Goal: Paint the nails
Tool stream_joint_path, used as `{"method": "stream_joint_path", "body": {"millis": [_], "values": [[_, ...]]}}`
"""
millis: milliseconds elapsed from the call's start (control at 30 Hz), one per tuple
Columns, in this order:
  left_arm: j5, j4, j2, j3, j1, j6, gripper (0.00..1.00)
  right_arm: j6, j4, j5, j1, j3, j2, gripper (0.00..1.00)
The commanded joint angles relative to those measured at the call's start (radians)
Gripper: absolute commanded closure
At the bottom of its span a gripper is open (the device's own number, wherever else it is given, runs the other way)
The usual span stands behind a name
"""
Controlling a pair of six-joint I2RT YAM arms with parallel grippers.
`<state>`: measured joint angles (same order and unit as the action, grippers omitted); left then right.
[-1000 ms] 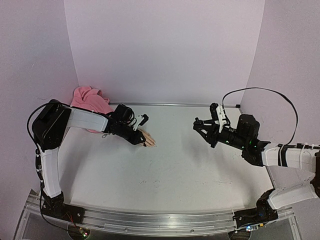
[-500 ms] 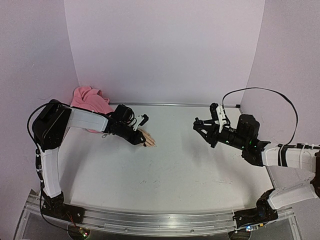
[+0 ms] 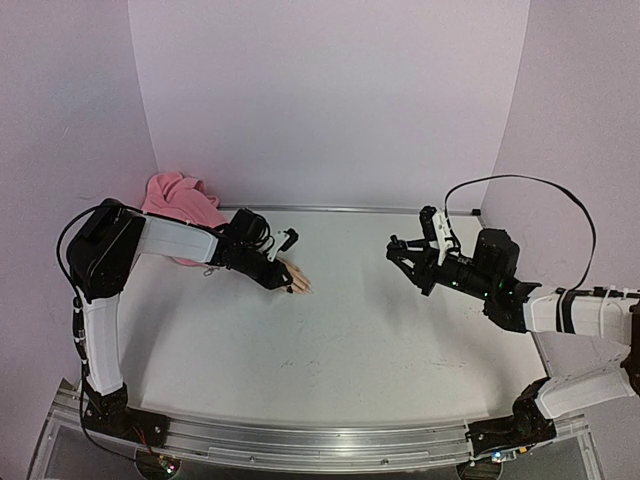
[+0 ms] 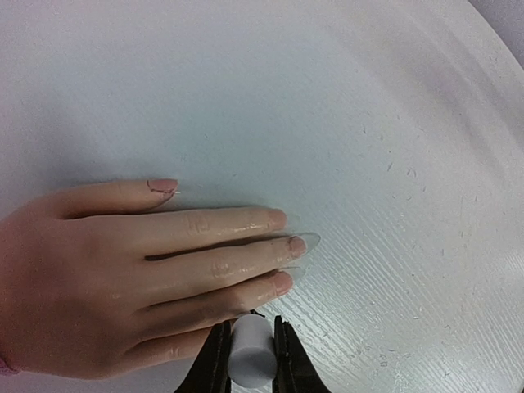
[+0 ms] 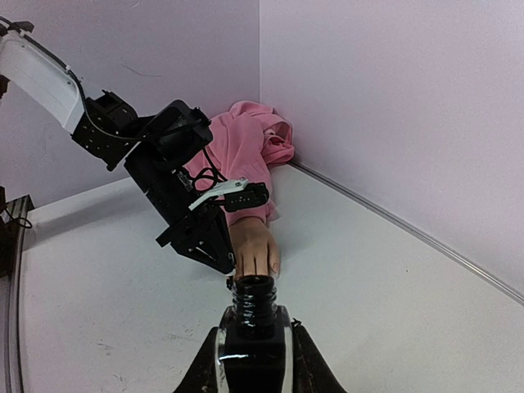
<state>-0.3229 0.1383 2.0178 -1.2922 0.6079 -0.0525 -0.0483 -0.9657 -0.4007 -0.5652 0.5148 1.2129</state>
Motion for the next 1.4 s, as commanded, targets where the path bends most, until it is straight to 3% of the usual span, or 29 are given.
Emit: {"method": "stream_joint_path", "body": {"millis": [0,433,700,867,1167,1367], "values": [[-0.025,-0.017,0.003,-0.045,0.006,0.0,1.0,0.009,-0.072,-0.018,0.006,0.009,-0.012,1.0],[-0.028,-0.015,-0.015,-0.041,0.016,-0.002,1.0,0.01,-0.071,-0.02,0.007,0.009,-0.011,1.0],[-0.04,-0.006,-0.115,0.006,0.026,0.017,1.0,0.01,-0.075,-0.02,0.006,0.005,-0.021,1.0],[-0.038,0.031,-0.254,0.051,0.052,0.043,1.0,0.015,-0.081,-0.02,0.006,-0.005,-0.049,1.0],[-0.115,0.18,-0.535,0.053,0.094,0.287,1.0,0.024,-0.083,-0.011,0.007,-0.045,-0.151,1.0],[-0.075,0.233,-0.719,0.073,0.096,0.443,1.0,0.041,-0.104,-0.028,0.007,-0.055,-0.163,1.0]]}}
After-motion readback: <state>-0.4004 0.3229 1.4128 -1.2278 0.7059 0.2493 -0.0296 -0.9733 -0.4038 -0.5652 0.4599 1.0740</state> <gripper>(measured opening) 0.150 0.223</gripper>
